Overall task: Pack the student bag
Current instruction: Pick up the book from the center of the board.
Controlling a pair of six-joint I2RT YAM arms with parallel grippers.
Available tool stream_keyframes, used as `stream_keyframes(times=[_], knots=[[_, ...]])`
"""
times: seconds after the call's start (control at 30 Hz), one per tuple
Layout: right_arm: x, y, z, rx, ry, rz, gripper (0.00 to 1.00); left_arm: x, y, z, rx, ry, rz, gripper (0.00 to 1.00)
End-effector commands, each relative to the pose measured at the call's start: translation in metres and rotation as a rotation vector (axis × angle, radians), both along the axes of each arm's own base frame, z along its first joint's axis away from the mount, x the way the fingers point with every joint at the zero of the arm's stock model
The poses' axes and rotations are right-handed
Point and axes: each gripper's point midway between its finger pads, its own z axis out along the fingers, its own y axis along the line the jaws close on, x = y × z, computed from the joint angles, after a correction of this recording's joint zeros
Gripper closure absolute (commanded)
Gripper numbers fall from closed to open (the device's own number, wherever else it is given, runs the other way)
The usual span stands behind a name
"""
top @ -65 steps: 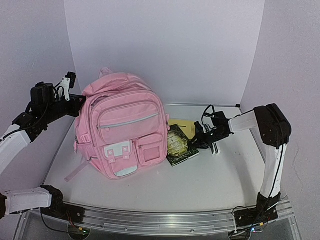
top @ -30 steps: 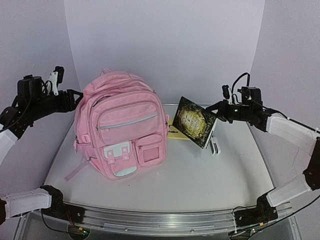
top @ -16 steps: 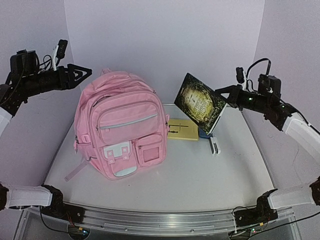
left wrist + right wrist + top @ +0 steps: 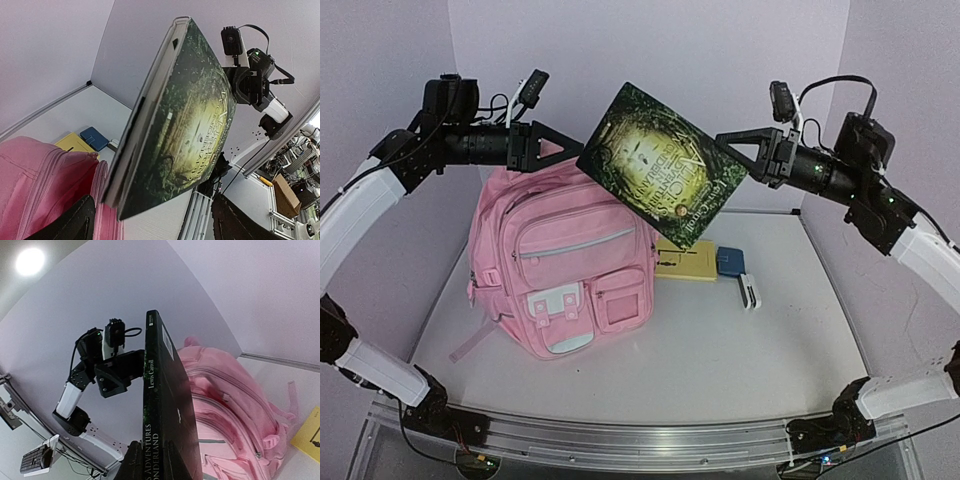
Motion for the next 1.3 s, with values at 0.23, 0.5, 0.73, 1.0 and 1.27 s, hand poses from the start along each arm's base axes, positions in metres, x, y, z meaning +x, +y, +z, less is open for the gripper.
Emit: stream_keyframes(times=[0.23, 0.5, 0.73, 1.0, 1.27], knots=[[-0.037, 0.019, 0.064, 0.17, -0.184, 0.194, 1.0, -0.023, -0.01, 0.031, -0.069, -0.091, -0.161, 0.17], [-0.043, 0.029, 0.057, 0.165, -0.181, 0.265, 1.0, -0.031, -0.014, 0.024, -0.059, -0.05, -0.24, 0.22], [-0.047, 0.032, 0.057, 0.179, -0.192, 0.293, 1.0, -0.035, -0.018, 0.022, -0.069, -0.032, -0.296, 0.46], [-0.037, 0.035, 0.041, 0.149, -0.21, 0.253, 1.0, -0.049, -0.01, 0.024, -0.086, -0.042, -0.31, 0.93], [-0.019, 0.032, 0.028, 0.109, -0.269, 0.129, 0.77, -0.042, -0.001, 0.034, -0.066, -0.087, -0.198, 1.0]])
